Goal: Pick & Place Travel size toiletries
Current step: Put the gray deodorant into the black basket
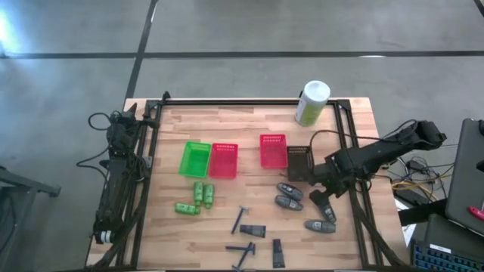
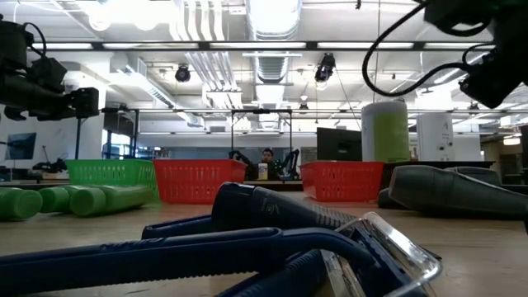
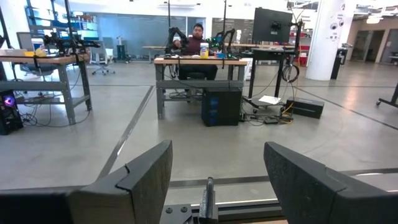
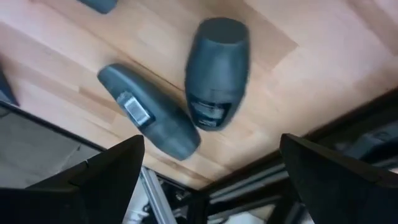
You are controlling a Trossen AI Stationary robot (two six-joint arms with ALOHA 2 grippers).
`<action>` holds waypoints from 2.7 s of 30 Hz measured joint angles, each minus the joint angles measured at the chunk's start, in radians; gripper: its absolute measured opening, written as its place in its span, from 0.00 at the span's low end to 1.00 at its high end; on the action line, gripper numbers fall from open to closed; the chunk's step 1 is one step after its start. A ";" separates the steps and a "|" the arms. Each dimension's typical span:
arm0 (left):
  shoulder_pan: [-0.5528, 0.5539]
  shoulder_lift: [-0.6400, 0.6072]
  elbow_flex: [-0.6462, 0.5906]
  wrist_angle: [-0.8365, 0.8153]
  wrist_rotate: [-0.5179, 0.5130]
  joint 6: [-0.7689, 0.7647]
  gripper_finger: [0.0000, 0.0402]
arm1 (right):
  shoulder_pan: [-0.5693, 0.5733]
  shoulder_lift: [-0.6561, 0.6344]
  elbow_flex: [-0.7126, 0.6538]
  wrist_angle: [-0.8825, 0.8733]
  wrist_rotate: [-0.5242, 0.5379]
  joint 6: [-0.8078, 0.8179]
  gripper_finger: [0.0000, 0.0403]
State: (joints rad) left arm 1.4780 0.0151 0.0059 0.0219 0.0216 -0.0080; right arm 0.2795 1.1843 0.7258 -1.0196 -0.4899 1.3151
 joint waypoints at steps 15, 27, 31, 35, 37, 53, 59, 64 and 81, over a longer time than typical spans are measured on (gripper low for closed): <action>0.000 0.000 0.000 0.000 0.000 0.000 0.65 | 0.163 0.138 -0.041 0.112 0.176 0.129 0.93; 0.000 0.000 0.000 0.000 0.000 0.000 0.65 | 0.168 0.272 -0.034 0.190 0.176 0.026 0.93; 0.000 0.000 0.000 0.000 0.000 0.000 0.65 | 0.168 0.267 -0.039 0.194 0.183 0.020 0.93; 0.000 0.000 0.000 0.000 0.000 0.000 0.65 | 0.168 0.264 -0.050 0.201 0.200 0.019 0.92; 0.000 0.001 0.000 0.000 0.000 0.000 0.65 | 0.168 0.264 -0.059 0.199 0.202 0.025 0.91; 0.000 0.001 0.000 0.000 0.000 0.000 0.65 | 0.168 0.259 -0.097 0.229 0.195 0.034 0.56; 0.000 0.001 0.000 0.000 0.000 0.000 0.65 | 0.166 0.166 -0.067 0.185 0.199 0.048 0.49; 0.000 0.001 0.000 0.000 0.000 0.000 0.65 | 0.137 0.001 -0.044 0.134 0.221 0.161 0.52; 0.000 0.002 0.000 0.000 0.000 0.000 0.65 | -0.415 -0.166 0.087 0.116 0.460 -0.167 0.54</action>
State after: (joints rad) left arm 1.4776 0.0174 0.0059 0.0216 0.0216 -0.0080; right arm -0.1352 1.0185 0.8130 -0.9034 -0.0303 1.1481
